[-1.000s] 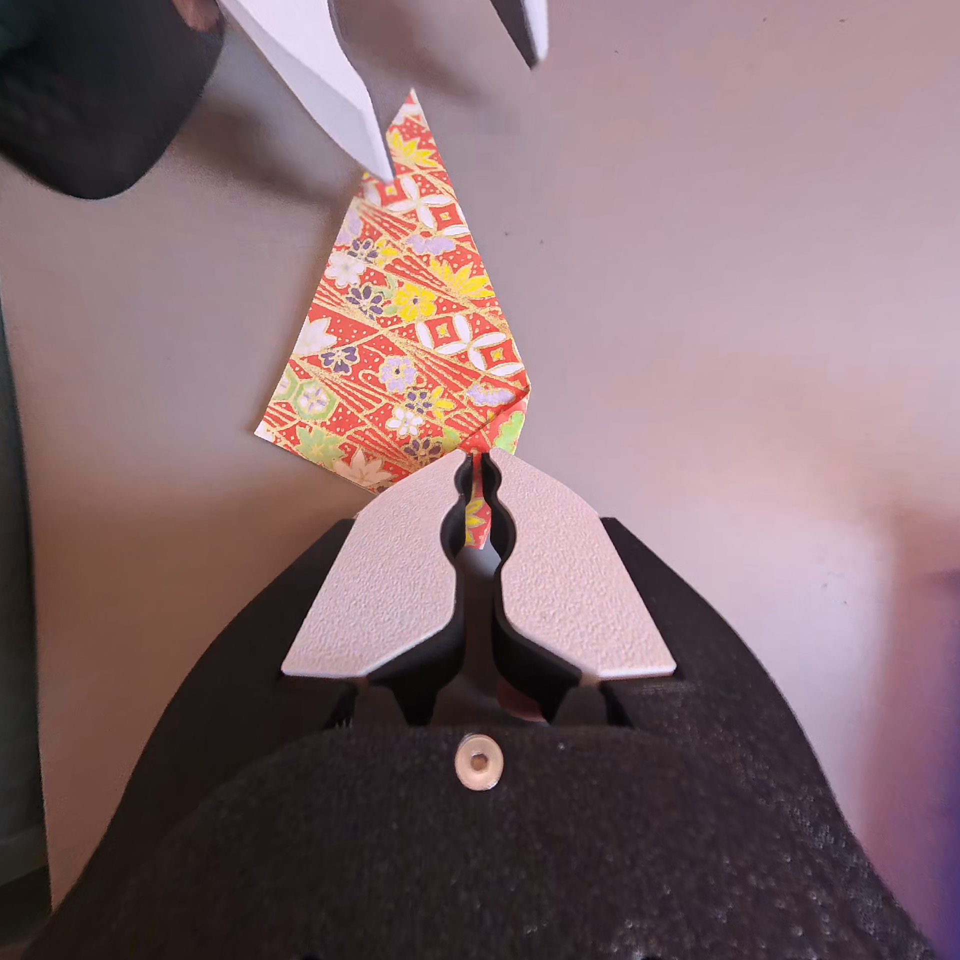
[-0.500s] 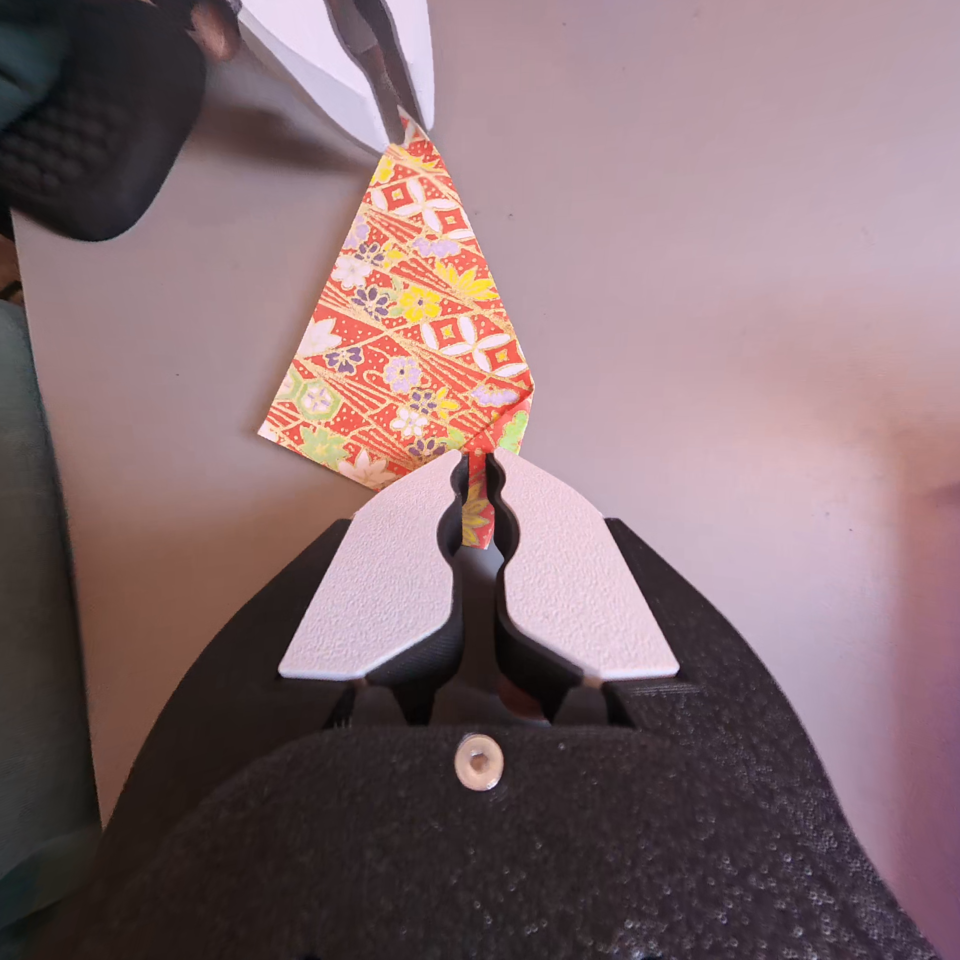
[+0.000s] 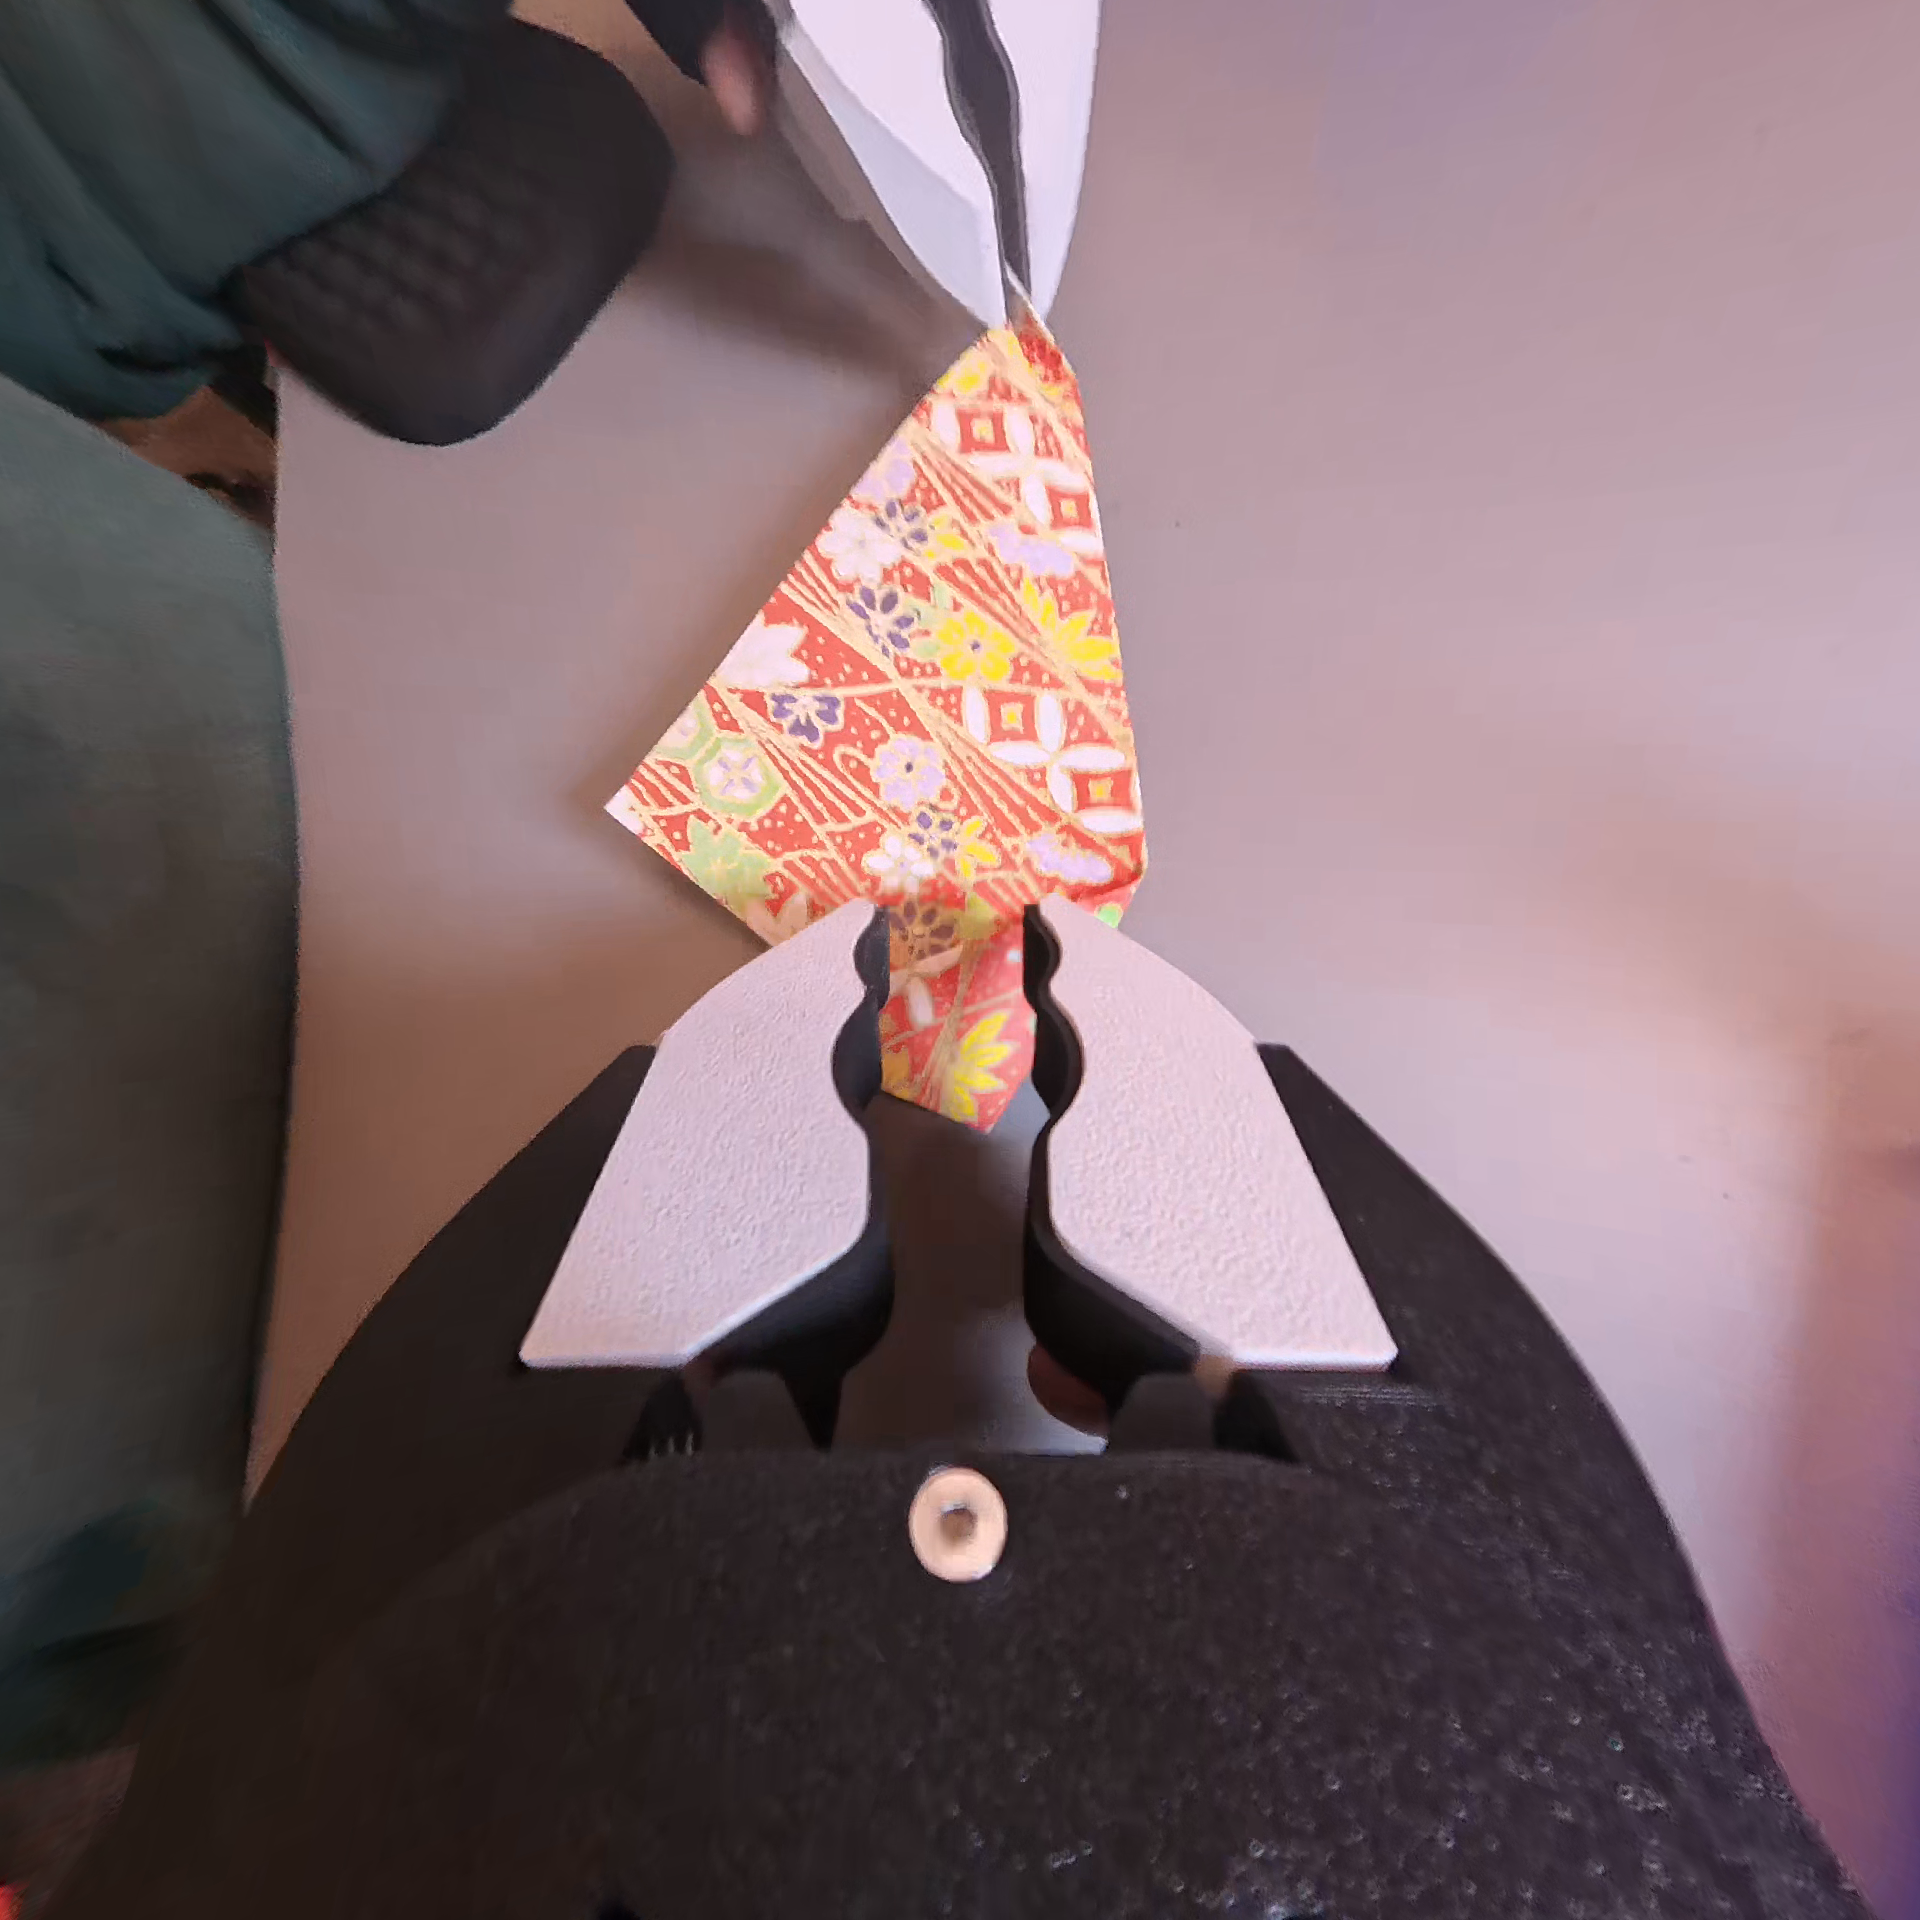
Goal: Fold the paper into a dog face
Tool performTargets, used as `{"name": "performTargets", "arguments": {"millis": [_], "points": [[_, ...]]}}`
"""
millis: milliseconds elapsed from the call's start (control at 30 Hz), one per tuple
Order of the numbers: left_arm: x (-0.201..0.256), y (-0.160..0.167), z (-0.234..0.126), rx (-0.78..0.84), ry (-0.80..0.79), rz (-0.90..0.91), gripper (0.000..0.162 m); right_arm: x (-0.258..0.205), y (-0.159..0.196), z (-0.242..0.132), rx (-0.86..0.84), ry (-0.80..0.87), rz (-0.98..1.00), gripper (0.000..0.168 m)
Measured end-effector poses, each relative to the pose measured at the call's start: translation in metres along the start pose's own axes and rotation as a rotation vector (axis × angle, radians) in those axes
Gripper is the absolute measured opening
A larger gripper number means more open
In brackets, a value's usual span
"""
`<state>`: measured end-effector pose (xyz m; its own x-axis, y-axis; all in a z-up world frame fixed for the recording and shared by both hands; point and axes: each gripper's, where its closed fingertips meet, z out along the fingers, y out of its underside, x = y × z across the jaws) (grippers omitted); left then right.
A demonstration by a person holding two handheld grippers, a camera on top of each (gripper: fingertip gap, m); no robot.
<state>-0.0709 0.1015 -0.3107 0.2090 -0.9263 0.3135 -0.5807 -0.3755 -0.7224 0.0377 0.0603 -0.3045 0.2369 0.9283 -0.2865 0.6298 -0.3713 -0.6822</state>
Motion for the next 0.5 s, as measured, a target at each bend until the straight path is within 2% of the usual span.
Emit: {"name": "performTargets", "arguments": {"millis": [133, 233, 367, 500], "points": [[0.01, 0.001, 0.002, -0.002, 0.071, 0.012, 0.003, -0.003, -0.028, -0.008, 0.11, -0.006, -0.136, 0.023], [0.017, -0.001, 0.004, 0.023, 0.138, -0.026, 0.006, 0.0, -0.048, 0.003, 0.145, 0.0, -0.179, 0.021], [0.016, 0.002, 0.005, 0.021, 0.172, -0.097, 0.012, -0.005, -0.043, 0.036, 0.008, -0.018, -0.227, 0.02], [0.014, 0.002, 0.008, 0.001, 0.118, -0.071, 0.004, -0.008, -0.027, 0.051, -0.075, 0.022, -0.294, 0.019]]}}
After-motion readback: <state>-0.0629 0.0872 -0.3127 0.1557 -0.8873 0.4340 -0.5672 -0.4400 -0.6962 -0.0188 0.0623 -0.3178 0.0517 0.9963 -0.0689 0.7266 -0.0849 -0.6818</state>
